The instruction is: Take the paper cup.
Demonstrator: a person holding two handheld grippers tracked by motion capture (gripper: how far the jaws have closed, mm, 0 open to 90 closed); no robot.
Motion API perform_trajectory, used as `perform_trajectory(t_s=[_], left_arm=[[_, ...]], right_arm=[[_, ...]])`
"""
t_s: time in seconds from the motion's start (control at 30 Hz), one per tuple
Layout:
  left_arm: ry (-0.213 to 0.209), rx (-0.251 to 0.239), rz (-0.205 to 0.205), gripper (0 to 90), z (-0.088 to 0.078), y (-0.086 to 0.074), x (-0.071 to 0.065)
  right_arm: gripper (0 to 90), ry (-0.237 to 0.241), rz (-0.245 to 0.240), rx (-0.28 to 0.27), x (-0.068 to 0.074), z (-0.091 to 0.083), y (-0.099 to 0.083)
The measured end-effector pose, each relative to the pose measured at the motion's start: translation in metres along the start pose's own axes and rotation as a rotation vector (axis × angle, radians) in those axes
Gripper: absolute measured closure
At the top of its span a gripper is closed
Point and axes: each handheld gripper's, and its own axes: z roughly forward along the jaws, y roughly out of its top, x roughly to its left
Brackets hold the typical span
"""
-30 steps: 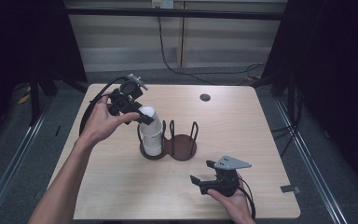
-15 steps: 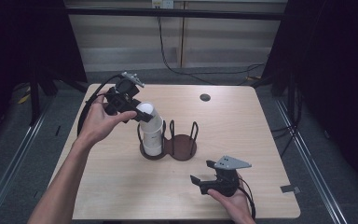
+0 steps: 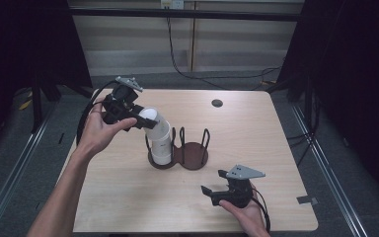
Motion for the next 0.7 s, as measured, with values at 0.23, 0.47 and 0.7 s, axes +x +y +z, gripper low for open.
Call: perform_trajectory(t_s=[0.23,0.47,0.7], left_arm=[[0.008,-0.049,0.007,36.5,-0.011,-0.005,-0.005],[0.0,-0.054,0.013,37.1,-0.018,-0.015,-0.006],[0.02,-0.089,0.034,37.1,-0.029,-0.025,-0.013]], right_arm=[[14.3,0.002,0.0,0.001,0.0,0.001,0.0],[14.3,0.006,0.004,0.008,0.001,0.004,-0.001],[14.3,-0.001,0.007,0.009,0.001,0.005,-0.001]])
